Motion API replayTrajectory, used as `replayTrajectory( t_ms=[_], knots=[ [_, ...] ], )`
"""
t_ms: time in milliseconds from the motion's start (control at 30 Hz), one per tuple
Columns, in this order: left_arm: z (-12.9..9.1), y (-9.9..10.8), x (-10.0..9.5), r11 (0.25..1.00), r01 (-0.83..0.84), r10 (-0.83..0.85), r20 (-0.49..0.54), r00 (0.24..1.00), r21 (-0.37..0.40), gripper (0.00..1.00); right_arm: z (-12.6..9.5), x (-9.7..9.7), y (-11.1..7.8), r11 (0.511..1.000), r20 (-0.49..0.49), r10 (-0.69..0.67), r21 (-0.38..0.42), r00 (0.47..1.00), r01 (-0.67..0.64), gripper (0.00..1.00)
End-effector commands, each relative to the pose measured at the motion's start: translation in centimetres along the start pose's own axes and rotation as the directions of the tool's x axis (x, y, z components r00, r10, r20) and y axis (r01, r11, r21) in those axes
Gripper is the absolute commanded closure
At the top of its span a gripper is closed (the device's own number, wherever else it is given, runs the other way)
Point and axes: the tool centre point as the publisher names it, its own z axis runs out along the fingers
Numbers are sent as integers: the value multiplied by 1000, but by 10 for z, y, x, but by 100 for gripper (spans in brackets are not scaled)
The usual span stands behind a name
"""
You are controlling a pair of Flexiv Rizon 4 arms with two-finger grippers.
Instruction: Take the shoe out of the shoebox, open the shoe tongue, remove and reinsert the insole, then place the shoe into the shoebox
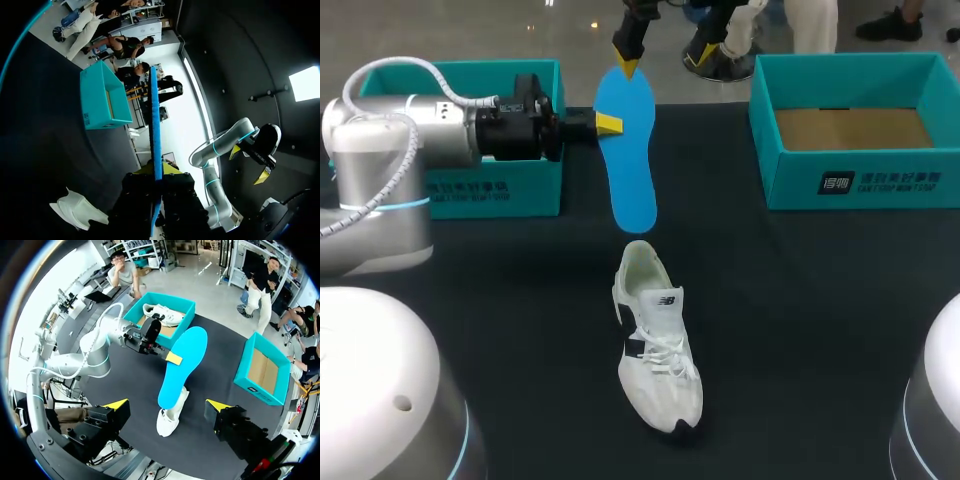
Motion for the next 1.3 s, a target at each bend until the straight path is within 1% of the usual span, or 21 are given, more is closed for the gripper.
replayTrajectory(
  t_ms=[33,100,133,167,200,233,267,333,400,433,467,533,667,900,967,1067,1100,1133,1300],
  knots=[
    [-1,0,0,1000,0,0,2,1000,-1,100,0,0,1,1000,0,1,2,1000,-1,0],
    [-1,0,0,1000,0,0,2,1000,-1,100,0,0,1,1000,0,1,2,1000,-1,0],
    [0,-6,3,997,-71,71,-42,997,1,100,0,0,1,1000,0,1,2,1000,-1,0],
    [0,-9,5,993,-122,121,-48,991,-8,100,0,0,1,1000,0,1,2,1000,-1,0],
    [-1,-13,7,979,-201,201,-26,979,-15,100,0,0,1,1000,0,1,2,1000,-1,0],
    [-3,-17,10,961,-277,277,-29,961,-14,100,0,0,1,1000,0,1,2,1000,-1,0],
    [-6,-22,13,921,-389,389,-32,921,-17,100,0,0,1,1000,0,1,2,1000,-1,0],
    [-9,-26,17,883,-470,468,-69,881,-10,100,0,0,1,1000,0,1,2,1000,-1,0],
    [-11,-28,21,823,-566,562,-83,823,-40,100,0,0,1,1000,0,1,2,1000,-1,0],
    [-12,-28,22,807,-589,583,-99,806,-42,100,0,0,1,1000,0,1,2,1000,-1,0],
    [-13,-29,24,773,-631,623,-104,775,-65,100,0,0,1,1000,0,1,2,1000,-1,0],
    [-14,-28,25,750,-659,650,-123,750,-55,100,0,0,1,1000,0,1,2,1000,-1,0],
    [-16,-22,23,677,-731,718,-137,682,-87,100,0,0,1,1000,0,1,2,1000,-1,0],
    [-18,-10,25,601,-795,781,-148,606,-86,100,0,0,1,1000,0,1,2,1000,-1,0],
    [-21,-6,24,589,-805,794,-136,593,-70,100,0,0,1,1000,0,1,2,1000,-1,0],
    [-23,1,22,563,-823,815,-110,569,-77,100,0,0,1,1000,0,1,2,1000,-1,0],
    [-23,3,22,562,-823,816,-105,568,-82,100,0,0,1,1000,0,1,2,1000,-1,0],
    [-23,5,21,578,-812,804,-114,584,-86,100,0,0,1,1000,0,1,2,1000,-1,0],
    [-23,5,21,578,-812,804,-114,584,-86,100,0,0,1,1000,0,1,2,1000,-1,0]
  ],
)
